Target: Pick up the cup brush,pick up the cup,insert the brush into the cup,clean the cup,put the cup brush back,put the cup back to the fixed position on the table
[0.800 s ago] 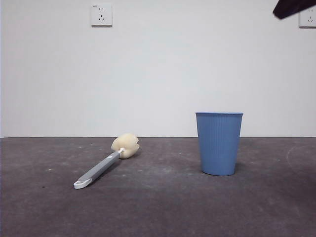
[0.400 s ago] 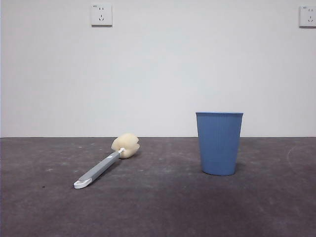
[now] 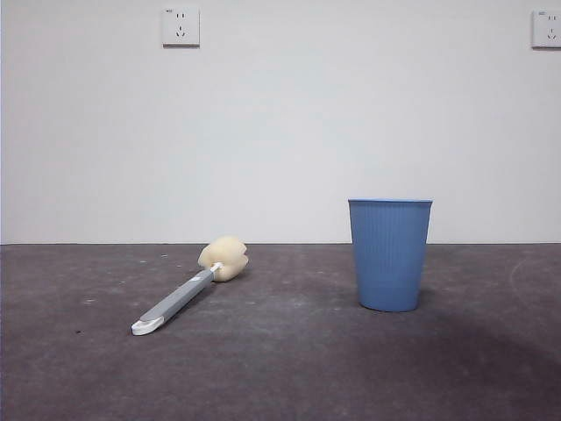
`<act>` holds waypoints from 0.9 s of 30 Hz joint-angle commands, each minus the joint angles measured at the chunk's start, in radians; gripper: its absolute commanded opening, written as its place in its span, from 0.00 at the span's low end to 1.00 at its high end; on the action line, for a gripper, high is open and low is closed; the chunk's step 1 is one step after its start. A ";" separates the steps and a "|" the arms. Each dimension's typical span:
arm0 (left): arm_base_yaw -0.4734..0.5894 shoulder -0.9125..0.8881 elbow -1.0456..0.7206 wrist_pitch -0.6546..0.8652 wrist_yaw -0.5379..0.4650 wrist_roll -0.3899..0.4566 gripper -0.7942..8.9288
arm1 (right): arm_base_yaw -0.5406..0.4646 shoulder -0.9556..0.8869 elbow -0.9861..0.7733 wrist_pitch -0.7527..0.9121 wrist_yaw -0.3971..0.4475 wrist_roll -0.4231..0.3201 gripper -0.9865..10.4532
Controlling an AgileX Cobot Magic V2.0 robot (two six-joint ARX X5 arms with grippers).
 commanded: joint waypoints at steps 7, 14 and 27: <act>0.004 -0.002 -0.013 0.003 -0.003 -0.006 0.08 | 0.000 -0.101 -0.138 0.012 0.004 -0.008 0.09; 0.004 -0.002 -0.013 0.003 -0.004 -0.006 0.08 | 0.000 -0.100 -0.149 0.010 0.002 -0.008 0.09; 0.004 -0.002 -0.013 0.003 -0.004 -0.006 0.08 | 0.000 -0.100 -0.148 0.011 0.002 -0.008 0.09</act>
